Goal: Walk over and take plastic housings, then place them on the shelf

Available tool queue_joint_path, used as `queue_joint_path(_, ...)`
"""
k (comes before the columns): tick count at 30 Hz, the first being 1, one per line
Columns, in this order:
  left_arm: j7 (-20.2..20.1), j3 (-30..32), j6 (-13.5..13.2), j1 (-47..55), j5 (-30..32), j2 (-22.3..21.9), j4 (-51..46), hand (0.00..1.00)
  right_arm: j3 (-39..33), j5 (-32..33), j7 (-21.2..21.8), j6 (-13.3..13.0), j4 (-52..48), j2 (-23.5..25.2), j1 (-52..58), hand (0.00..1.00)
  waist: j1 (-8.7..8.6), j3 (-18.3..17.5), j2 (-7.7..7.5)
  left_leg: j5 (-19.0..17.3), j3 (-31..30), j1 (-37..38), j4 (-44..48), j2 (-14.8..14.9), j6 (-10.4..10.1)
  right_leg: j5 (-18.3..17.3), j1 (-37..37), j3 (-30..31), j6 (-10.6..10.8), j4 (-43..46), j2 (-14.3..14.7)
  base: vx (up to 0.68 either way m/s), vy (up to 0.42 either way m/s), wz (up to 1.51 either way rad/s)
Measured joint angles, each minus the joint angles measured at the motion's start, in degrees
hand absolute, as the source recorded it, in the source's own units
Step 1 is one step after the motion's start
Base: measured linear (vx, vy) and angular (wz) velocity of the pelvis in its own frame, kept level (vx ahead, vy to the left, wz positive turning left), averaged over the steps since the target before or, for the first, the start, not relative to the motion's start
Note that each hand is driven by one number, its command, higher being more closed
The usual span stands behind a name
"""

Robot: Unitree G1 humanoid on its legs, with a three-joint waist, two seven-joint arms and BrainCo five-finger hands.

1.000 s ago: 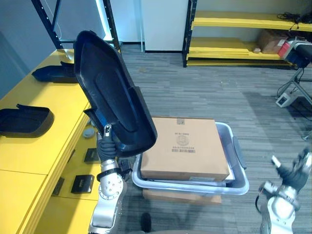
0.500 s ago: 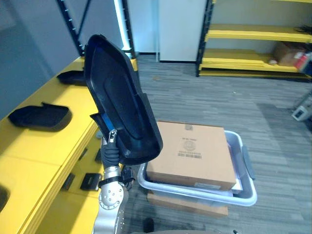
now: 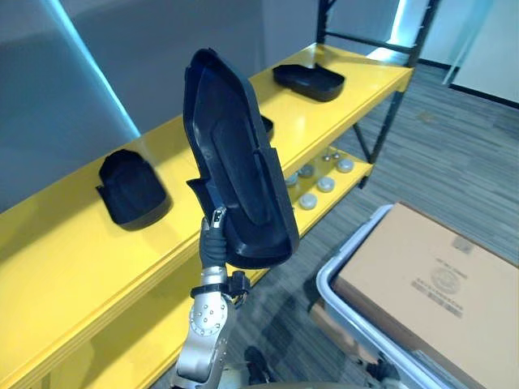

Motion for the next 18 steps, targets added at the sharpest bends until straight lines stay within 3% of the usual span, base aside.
queue_joint_path(1,0.1,-0.3,0.0,-0.3,0.0,0.5,0.2,1.00,1.2,-0.5,0.0,0.0,-0.2,0.1,-0.3,0.00,-0.50,0.1,0.12,-0.1,-1.9,1.2,-1.4,-0.9,-0.1,-1.1,-3.5,8.7,-3.2,5.4,-0.1,0.20,0.138,0.50)
queue_joint_path(2,0.2,-0.2,0.0,-1.0,0.1,1.4,0.8,1.00,1.5,-1.0,0.0,0.0,-0.8,0.6,-0.3,0.00,-0.82,0.7,-0.42,0.3,-3.3,2.9,-3.7,-1.7,-0.7,-4.1,-7.2,17.4,-1.4,6.9,2.7,0.20,0.121,0.59)
queue_joint_path(4,0.5,0.0,0.0,-1.1,0.2,1.9,2.1,1.00,2.1,-1.1,-0.2,0.0,-2.5,0.5,-0.1,0.00,-0.87,1.0,-0.69,1.2,-5.8,5.5,-7.0,-3.1,-1.1,-6.5,-11.6,24.2,-0.7,6.4,5.9,0.21,0.091,0.64)
queue_joint_path(6,1.0,0.4,0.0,-0.8,0.2,2.1,2.3,1.00,2.9,-1.4,-1.0,0.0,-3.5,0.2,0.3,0.00,-1.83,1.5,-0.53,1.5,-8.6,7.3,-8.6,-4.0,-1.1,-7.4,-15.9,28.5,0.2,4.0,9.0,0.21,0.055,0.80)
queue_joint_path(8,1.4,1.0,0.0,-0.9,0.2,2.1,2.3,1.00,3.6,-1.4,-1.1,-0.2,-5.0,-0.1,1.1,0.00,-3.29,1.6,-0.54,2.0,-12.6,8.8,-8.8,-4.9,-1.0,-7.1,-20.5,39.0,1.1,0.1,13.9,0.23,-0.022,1.14)
queue_joint_path(10,1.8,1.6,-0.1,-0.7,0.3,2.2,2.3,1.00,3.7,-1.2,-1.3,-0.3,-6.0,0.1,2.1,0.00,-3.21,1.9,-1.40,1.8,-15.5,10.3,-8.2,-6.2,-1.4,-4.6,-21.2,42.3,2.1,-3.1,14.8,0.30,-0.104,1.21)
queue_joint_path(11,2.6,2.2,-0.5,-0.7,0.3,2.2,2.1,1.00,3.9,-1.2,-1.2,-0.3,-6.3,0.4,2.5,0.00,-2.96,2.4,-3.07,1.3,-16.8,11.4,-7.8,-7.4,-2.1,-0.1,-21.1,42.2,2.5,-4.7,13.9,0.30,-0.135,1.21)
queue_joint_path(13,3.1,2.6,-0.5,0.6,0.3,1.3,1.5,1.00,4.6,-1.2,-1.2,-0.3,-6.7,0.4,2.7,0.00,-1.62,2.1,-2.39,0.9,-18.2,11.1,-7.1,-6.5,-2.8,-0.6,-19.7,40.4,2.5,-5.6,14.3,0.17,-0.121,0.54)
queue_joint_path(15,3.6,2.7,-1.1,2.7,0.3,0.7,0.7,1.00,5.3,-1.3,-1.1,-0.5,-7.1,0.5,2.5,0.00,0.10,2.2,-1.93,0.7,-20.0,11.2,-7.5,-4.7,-4.9,0.1,-16.9,37.8,1.1,-9.7,16.2,0.19,-0.210,0.29)
queue_joint_path(18,3.6,2.8,-1.1,4.9,0.2,0.1,0.6,1.00,5.4,-1.3,-1.1,-0.6,-7.1,0.6,2.6,0.00,0.14,2.1,-2.19,1.7,-21.3,13.1,-10.4,-3.7,-6.8,0.9,-13.7,35.4,-0.1,-13.6,17.7,0.13,-0.151,0.32)
